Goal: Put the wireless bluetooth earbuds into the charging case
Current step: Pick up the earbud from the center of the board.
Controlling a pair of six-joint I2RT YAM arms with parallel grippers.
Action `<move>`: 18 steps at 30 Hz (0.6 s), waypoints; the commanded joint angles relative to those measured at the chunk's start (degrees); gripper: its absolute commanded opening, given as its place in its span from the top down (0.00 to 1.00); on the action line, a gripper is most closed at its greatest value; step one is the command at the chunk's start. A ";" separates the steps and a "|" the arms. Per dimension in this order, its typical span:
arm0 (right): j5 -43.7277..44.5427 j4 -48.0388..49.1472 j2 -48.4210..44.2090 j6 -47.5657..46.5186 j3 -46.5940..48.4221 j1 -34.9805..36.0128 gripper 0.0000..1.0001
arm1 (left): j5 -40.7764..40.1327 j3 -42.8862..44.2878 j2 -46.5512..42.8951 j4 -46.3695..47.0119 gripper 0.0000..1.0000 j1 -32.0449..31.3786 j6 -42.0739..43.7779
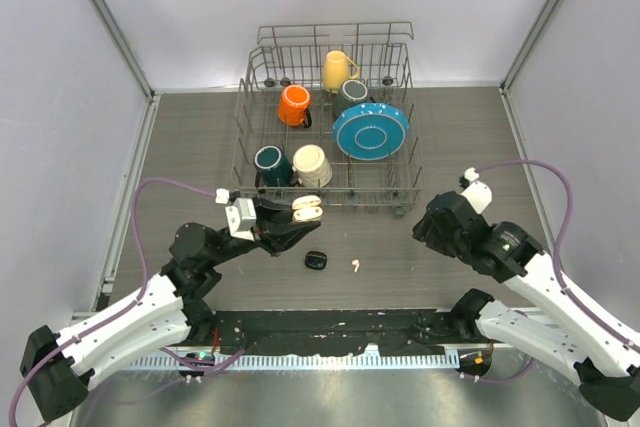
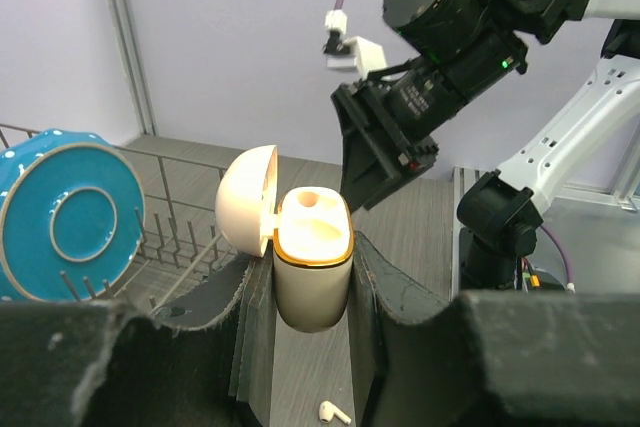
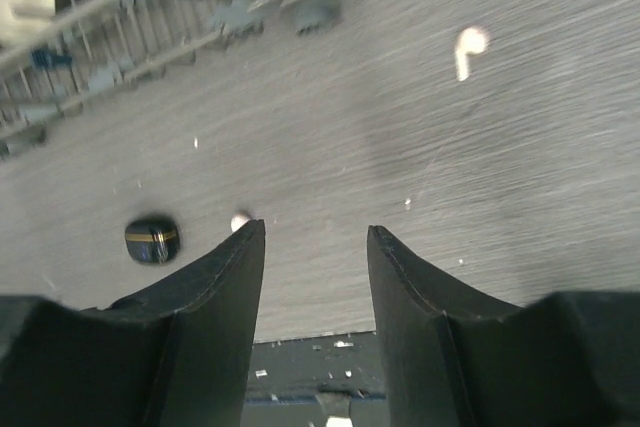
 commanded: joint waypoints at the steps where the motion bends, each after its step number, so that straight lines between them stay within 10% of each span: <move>1: -14.66 11.02 4.73 -7.05 -2.91 -0.19 0.50 | -0.19 1.23 -1.32 0.91 1.00 -0.13 1.36; 18: -5.07 20.08 17.57 -6.19 -1.51 16.76 0.51 | -3.09 0.44 -5.19 -3.31 1.00 -0.13 2.24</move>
